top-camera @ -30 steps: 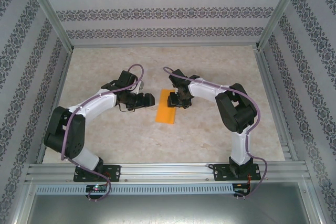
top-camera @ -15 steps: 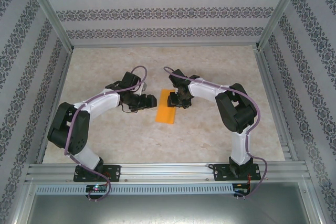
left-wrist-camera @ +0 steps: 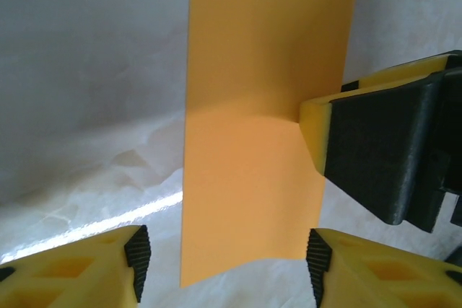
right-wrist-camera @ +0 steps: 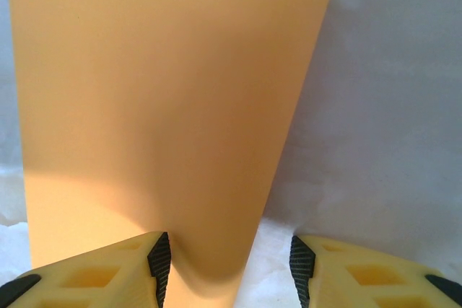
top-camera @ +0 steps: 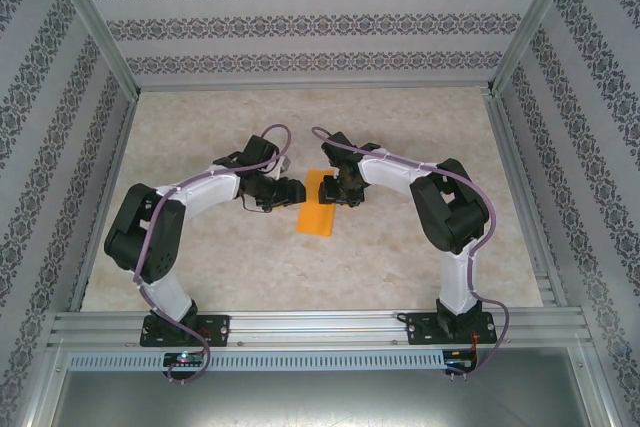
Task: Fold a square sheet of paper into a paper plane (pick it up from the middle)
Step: Hold the square sheet of paper at the center of the table.
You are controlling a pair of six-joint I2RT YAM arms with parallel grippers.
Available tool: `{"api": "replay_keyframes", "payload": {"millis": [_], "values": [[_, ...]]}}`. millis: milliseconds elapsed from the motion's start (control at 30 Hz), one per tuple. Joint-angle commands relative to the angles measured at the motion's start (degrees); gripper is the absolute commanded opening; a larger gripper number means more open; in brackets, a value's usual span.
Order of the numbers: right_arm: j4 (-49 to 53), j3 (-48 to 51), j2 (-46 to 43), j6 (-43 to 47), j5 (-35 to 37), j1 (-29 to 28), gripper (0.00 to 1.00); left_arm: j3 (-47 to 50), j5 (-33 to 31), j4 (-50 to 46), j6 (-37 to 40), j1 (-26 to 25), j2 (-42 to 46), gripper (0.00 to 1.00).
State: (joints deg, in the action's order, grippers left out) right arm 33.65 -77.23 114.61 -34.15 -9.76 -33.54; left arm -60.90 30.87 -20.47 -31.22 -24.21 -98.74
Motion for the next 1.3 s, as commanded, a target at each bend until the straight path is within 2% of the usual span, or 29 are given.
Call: {"api": "replay_keyframes", "payload": {"millis": [0,267,567,1267], "values": [[-5.1,0.3,4.7,-0.1,0.0,-0.7,0.51,-2.2,1.3,2.3,-0.5,-1.1,-1.5,0.57],[-5.1,0.5,4.7,0.0,-0.1,-0.8,0.51,-3.7,2.8,5.3,-1.2,-1.9,-6.0,0.35],[-5.3,0.6,4.7,0.0,-0.4,-0.9,0.51,-5.5,3.6,7.8,-0.9,-2.4,-9.2,0.22],[-6.3,0.9,5.2,-0.7,-1.1,-1.0,0.52,-6.3,4.3,7.5,0.2,-2.9,-13.9,0.23]]}}
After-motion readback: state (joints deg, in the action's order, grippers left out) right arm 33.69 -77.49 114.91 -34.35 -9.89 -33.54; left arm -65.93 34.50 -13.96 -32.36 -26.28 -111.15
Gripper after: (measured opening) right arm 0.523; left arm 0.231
